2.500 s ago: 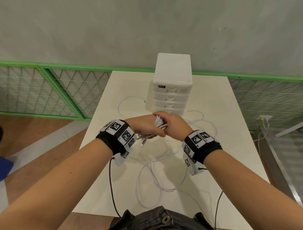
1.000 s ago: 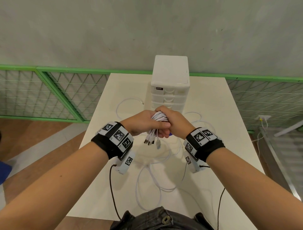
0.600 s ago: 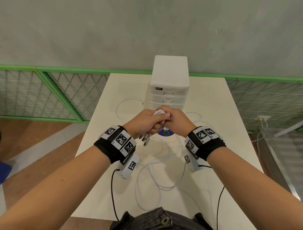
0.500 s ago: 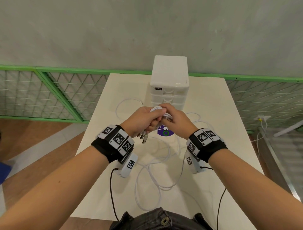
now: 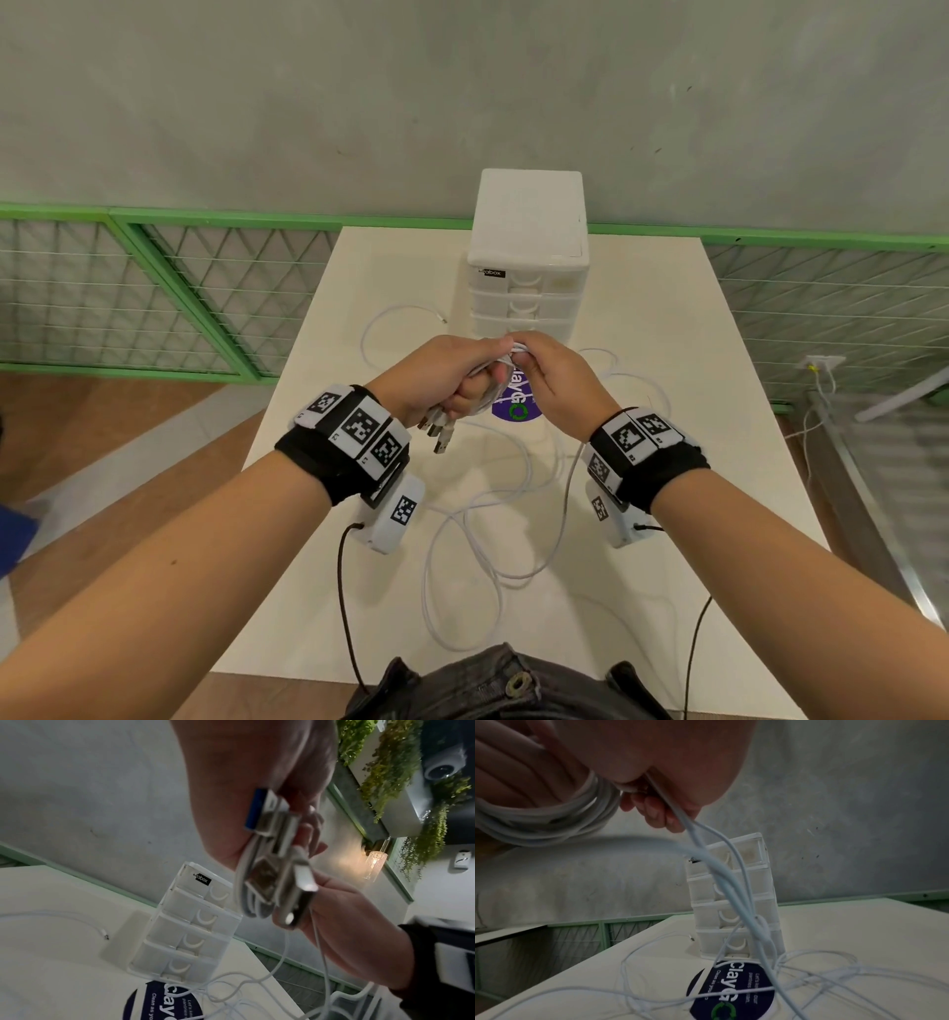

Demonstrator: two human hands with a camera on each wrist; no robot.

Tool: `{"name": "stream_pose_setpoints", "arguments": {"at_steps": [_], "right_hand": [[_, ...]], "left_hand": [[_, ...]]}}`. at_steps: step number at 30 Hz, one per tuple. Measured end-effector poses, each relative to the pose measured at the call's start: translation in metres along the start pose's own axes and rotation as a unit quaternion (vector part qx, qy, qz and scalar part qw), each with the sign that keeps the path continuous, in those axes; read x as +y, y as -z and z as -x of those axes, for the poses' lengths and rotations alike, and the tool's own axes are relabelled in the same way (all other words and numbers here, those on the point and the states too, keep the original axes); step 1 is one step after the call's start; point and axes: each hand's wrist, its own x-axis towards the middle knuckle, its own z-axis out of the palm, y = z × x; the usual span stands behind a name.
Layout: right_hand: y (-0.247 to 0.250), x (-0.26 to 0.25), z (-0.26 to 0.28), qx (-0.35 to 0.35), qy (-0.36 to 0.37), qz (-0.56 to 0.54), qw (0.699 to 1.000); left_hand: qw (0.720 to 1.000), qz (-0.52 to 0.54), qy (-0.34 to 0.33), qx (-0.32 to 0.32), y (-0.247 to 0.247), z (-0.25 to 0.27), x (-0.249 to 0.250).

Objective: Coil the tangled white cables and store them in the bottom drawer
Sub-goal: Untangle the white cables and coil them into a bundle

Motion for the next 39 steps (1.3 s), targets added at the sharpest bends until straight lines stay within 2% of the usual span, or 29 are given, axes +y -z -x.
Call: {"name": "stream_pose_setpoints", "arguments": {"at_steps": [8, 14, 17, 25, 31, 36, 39], "right_hand": [[0.0, 0.004, 0.014, -0.001, -0.097, -0.003, 0.995], [-0.004, 0.001, 0.009, 0.014, -0.086, 0.013, 0.996], [-0.012, 0.001, 0.016, -0.02, -0.122, 0.027, 0.992], [-0.048, -0.013, 0.026, -0.124, -0.134, 0.08, 0.98], [-0.048, -0.01, 0.028, -0.208, -0.141, 0.096, 0.963], [-0.052, -0.011, 0.03, -0.254, -0.171, 0.095, 0.947], [-0.057, -0.017, 0.034, -0.275, -0.139, 0.094, 0.947]], "left_hand": [[0.996, 0.078, -0.038, -0.002, 0.005, 0.004, 0.015], [0.99, 0.11, -0.077, 0.036, 0.002, 0.003, 0.024], [0.983, 0.147, -0.09, 0.067, 0.006, -0.001, 0.024], [0.954, 0.247, -0.111, 0.131, 0.007, -0.011, 0.014], [0.908, 0.38, -0.117, 0.129, 0.017, -0.014, 0.007], [0.899, 0.372, -0.176, 0.151, 0.018, -0.015, 0.01], [0.888, 0.362, -0.205, 0.197, 0.025, -0.019, 0.012]]}}
